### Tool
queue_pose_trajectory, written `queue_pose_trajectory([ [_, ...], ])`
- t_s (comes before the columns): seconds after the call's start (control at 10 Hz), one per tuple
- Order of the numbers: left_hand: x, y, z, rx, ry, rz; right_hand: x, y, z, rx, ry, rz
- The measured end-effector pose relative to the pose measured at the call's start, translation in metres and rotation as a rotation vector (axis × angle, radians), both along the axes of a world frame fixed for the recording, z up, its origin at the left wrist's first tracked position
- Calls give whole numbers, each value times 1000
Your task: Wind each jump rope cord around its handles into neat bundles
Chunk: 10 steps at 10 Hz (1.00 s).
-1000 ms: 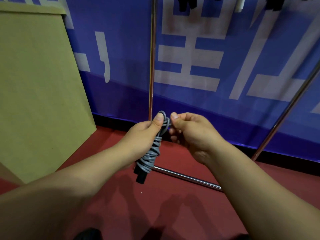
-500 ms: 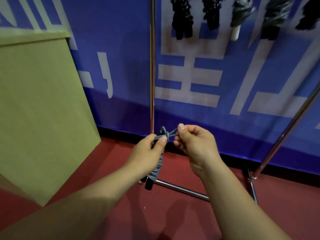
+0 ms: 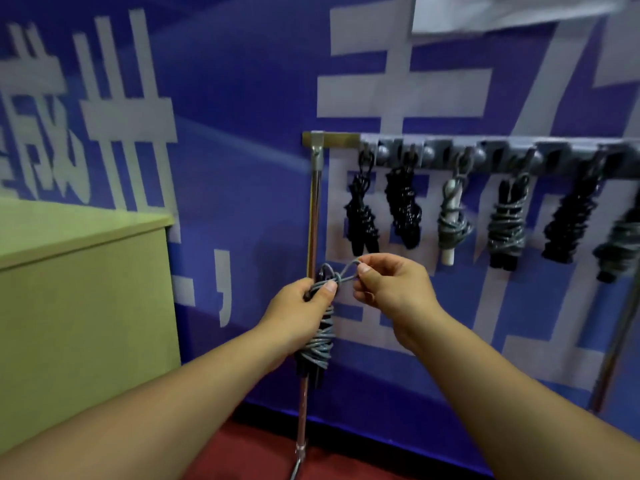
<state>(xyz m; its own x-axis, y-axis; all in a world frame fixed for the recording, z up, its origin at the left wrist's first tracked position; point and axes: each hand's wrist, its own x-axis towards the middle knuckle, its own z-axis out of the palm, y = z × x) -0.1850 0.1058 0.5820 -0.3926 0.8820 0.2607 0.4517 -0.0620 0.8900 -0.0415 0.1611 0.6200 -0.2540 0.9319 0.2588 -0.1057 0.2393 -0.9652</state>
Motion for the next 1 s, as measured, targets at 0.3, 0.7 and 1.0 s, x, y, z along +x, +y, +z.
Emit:
queue_pose_trajectory([
  [0.3, -6, 67, 85, 111, -5, 19, -9, 64, 99, 177, -119, -154],
  [0.7, -15, 129, 146, 173, 7, 122, -32, 114, 176, 512, -566, -352],
  [1.0, -2, 122, 119, 107, -117, 48, -28, 114, 133, 559, -498, -277],
])
